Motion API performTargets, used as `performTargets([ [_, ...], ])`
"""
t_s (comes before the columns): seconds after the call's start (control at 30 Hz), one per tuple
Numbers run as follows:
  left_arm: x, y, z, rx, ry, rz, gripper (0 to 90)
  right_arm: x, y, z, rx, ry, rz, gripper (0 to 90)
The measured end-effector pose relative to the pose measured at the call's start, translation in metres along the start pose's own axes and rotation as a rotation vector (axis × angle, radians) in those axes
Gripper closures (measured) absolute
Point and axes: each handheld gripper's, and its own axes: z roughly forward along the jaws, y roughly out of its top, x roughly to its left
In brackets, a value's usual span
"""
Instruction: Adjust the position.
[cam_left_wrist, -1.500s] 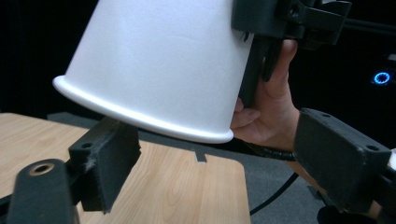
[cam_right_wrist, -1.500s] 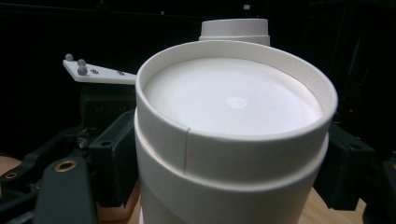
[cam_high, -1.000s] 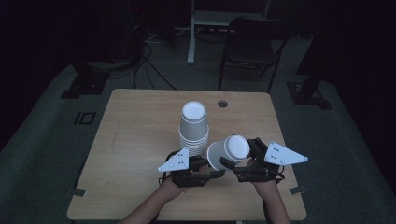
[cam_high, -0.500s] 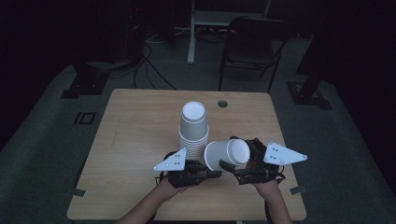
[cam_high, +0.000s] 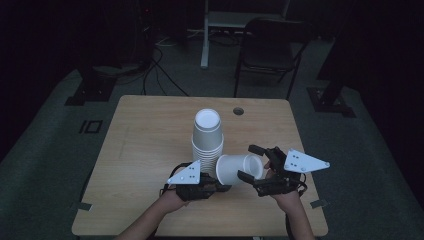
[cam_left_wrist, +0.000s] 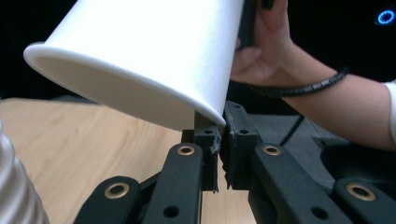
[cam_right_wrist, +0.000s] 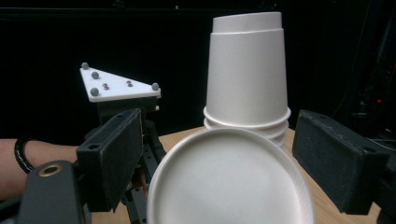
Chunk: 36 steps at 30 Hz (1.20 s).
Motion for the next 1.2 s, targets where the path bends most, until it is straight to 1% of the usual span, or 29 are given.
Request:
performTargets([
  [0.03,0.001,-0.001,0.0,0.012,-0.01,-0.003,85.9,0.0,0.0,0.0,0.001,-0.003,0.001,15.9],
  [0.07,-0.001,-0.001,0.0,0.026,0.001,0.008,85.9,-0.001,-0.001,-0.001,0.004,-0.006,0.0,15.9],
  [0.13,-0.001,-0.001,0.0,0.053,-0.003,0.02,86.0,-0.001,-0.001,-0.001,0.012,-0.011,0.002,16.0],
  [0.2,-0.001,-0.001,0.0,0.053,-0.003,0.02,85.9,-0.001,-0.001,-0.001,0.016,-0.011,0.001,16.0],
  [0.23,-0.003,-0.001,0.0,0.079,-0.002,0.029,85.9,-0.001,-0.001,-0.001,0.016,-0.011,0.001,16.0],
  [0.27,-0.004,-0.001,0.0,0.102,0.012,0.045,85.9,-0.002,-0.002,-0.001,0.041,-0.015,-0.002,16.2],
  [0.3,-0.004,0.0,-0.001,0.114,0.007,0.052,86.0,-0.002,-0.002,-0.001,0.051,-0.014,-0.003,16.2],
  [0.33,-0.005,0.0,-0.001,0.127,0.019,0.065,86.0,-0.002,-0.003,-0.001,0.065,-0.015,-0.009,16.2],
  [0.43,-0.006,0.0,-0.003,0.165,0.013,0.079,85.9,-0.003,-0.003,-0.002,0.109,-0.024,-0.02,16.2],
  [0.47,-0.006,-0.001,-0.004,0.177,-0.006,0.078,85.9,-0.003,-0.003,-0.003,0.123,-0.026,-0.021,16.5],
  [0.5,-0.006,-0.002,-0.005,0.189,-0.001,0.085,85.9,-0.004,-0.003,-0.004,0.137,-0.022,-0.025,16.8],
  [0.53,-0.006,-0.002,-0.005,0.203,0.001,0.082,85.9,-0.004,-0.003,-0.004,0.156,-0.022,-0.032,16.8],
  [0.57,-0.006,-0.003,-0.006,0.217,-0.009,0.083,85.9,-0.004,-0.003,-0.005,0.182,-0.013,-0.036,17.7],
  [0.6,-0.006,-0.004,-0.006,0.228,0.0,0.088,85.9,-0.004,-0.003,-0.005,0.21,-0.003,-0.042,18.9],
  [0.63,-0.006,-0.005,-0.006,0.248,-0.007,0.089,85.9,-0.004,-0.003,-0.004,0.241,0.0,-0.053,19.0],
  [0.73,-0.006,-0.009,-0.004,0.294,-0.006,0.097,85.9,-0.003,-0.001,-0.004,0.322,0.026,-0.073,19.8],
  [0.77,-0.006,-0.01,-0.004,0.311,0.006,0.107,85.9,-0.003,0.0,-0.003,0.353,0.034,-0.08,20.2],
  [0.8,-0.006,-0.01,-0.004,0.311,0.006,0.107,85.9,-0.003,0.0,-0.003,0.353,0.034,-0.08,20.2],
  [0.83,-0.006,-0.012,-0.002,0.337,0.001,0.111,85.9,-0.002,0.001,-0.001,0.385,0.036,-0.095,20.2],
  [0.87,-0.007,-0.013,-0.001,0.349,0.007,0.115,85.9,0.001,0.001,0.001,0.429,0.028,-0.119,21.0],
  [0.93,-0.007,-0.014,0.001,0.383,0.001,0.124,85.9,0.003,0.001,0.006,0.492,0.027,-0.146,21.2],
  [0.97,-0.007,-0.015,0.002,0.391,0.011,0.126,85.9,0.004,0.0,0.009,0.524,0.024,-0.158,21.5],
  [1.0,-0.007,-0.015,0.003,0.403,0.001,0.117,85.9,0.006,-0.002,0.012,0.55,0.025,-0.166,23.3],
  [1.03,-0.007,-0.016,0.004,0.412,0.004,0.125,85.8,0.007,-0.003,0.015,0.581,0.029,-0.174,23.4],
  [1.07,-0.007,-0.016,0.004,0.412,0.011,0.123,85.9,0.008,-0.006,0.018,0.611,0.027,-0.179,23.4],
  [1.1,-0.006,-0.016,0.004,0.416,0.002,0.116,85.9,0.009,-0.008,0.021,0.637,0.022,-0.19,23.6],
  [1.13,-0.007,-0.016,0.004,0.414,0.02,0.123,85.9,0.01,-0.011,0.024,0.663,0.023,-0.196,24.3],
  [1.17,-0.006,-0.015,0.003,0.409,0.012,0.107,85.9,0.01,-0.015,0.026,0.684,0.024,-0.196,24.4],
  [1.2,-0.005,-0.015,0.003,0.405,0.01,0.104,85.9,0.009,-0.017,0.028,0.694,0.029,-0.19,24.4],
])
